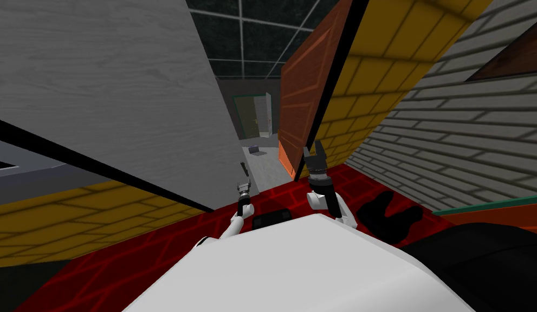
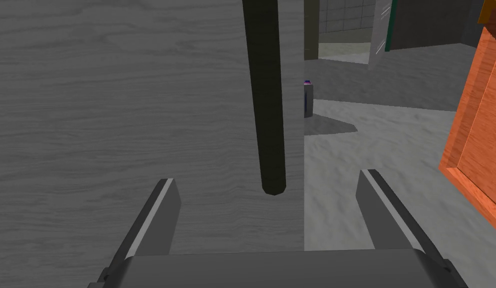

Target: Push the door open

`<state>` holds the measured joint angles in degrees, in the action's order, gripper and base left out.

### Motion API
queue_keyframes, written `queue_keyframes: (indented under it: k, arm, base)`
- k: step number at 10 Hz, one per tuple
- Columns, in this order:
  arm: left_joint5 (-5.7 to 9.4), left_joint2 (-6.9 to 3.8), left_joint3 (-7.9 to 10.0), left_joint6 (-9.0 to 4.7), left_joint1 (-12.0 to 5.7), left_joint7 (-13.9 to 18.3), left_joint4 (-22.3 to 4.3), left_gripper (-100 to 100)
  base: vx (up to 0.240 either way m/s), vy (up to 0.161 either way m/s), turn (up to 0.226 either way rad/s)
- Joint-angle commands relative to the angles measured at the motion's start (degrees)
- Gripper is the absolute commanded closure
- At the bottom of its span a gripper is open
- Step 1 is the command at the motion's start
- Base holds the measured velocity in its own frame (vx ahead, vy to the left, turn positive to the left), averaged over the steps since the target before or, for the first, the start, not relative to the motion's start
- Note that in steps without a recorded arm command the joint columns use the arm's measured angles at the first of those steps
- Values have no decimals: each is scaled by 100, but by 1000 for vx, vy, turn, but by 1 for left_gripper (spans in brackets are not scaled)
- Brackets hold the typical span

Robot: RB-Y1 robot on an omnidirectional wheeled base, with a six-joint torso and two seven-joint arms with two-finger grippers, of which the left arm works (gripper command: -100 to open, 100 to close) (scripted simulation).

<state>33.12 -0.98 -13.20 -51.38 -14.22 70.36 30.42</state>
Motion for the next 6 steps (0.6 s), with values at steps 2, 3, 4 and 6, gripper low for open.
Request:
queue_keyframes:
  k: [2, 3, 4, 6]
  arm:
    - [42, 37, -17, -31, -92, 88, -186, -100]
    - [54, -68, -12, -52, -97, 123, -220, -100]
    - [59, -109, -8, -58, -94, 131, -226, -100]
    - [67, -154, -1, -68, -88, 145, -236, -100]
  base:
    - [66, 25, -45]
    - [98, 13, -26]
    - [171, -7, -40]
    - [159, 32, -14]
